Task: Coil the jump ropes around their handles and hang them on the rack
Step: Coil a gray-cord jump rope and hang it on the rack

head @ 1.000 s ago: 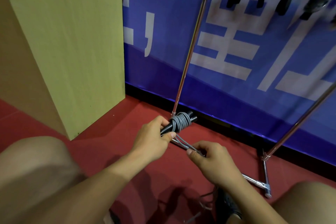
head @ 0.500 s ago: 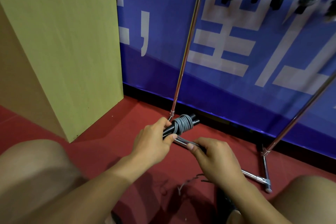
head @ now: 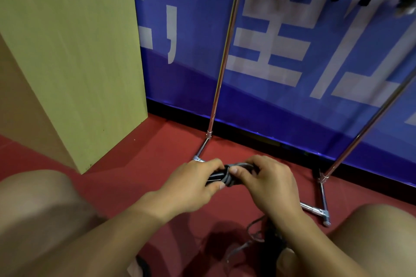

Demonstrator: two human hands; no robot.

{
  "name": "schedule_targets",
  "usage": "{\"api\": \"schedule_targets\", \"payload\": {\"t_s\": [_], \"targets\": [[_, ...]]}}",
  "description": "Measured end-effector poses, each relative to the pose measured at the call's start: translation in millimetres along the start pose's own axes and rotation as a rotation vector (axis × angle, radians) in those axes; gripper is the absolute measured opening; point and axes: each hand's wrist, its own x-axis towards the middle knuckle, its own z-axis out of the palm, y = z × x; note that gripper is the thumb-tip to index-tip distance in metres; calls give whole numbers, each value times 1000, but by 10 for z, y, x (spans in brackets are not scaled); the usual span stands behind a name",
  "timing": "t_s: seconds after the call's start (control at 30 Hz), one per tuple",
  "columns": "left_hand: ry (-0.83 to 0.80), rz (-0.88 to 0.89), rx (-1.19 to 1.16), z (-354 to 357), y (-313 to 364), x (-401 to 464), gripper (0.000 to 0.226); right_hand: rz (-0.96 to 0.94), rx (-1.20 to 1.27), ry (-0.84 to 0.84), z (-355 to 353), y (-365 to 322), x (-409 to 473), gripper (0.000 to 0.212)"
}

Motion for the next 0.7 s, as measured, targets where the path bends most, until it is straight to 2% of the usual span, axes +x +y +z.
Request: {"api": "schedule_targets", "payload": {"t_s": [0.07,0.13,0.2,0.33,0.43,0.7], "targets": [[-24,7,-1,-12,3,-10,28,95,-23,-33,-48,-10,40,52],[-56,6,-39,-22,7,-14,29,160,21,-48,-87,-9,73,52],[-98,-3,-152,-32,14,-28,28,195,179,-85,-107,15,110,43],[-224,23,-447,-111,69,-83,16,296,736,-227,-195,46,194,26],[-342,31,-621,-181,136,-124,14,345,867,-316,-266,42,223,18],[-418,41,-856,-307,192,-158,20,554,1225,-542,-304,-11,260,17]]}}
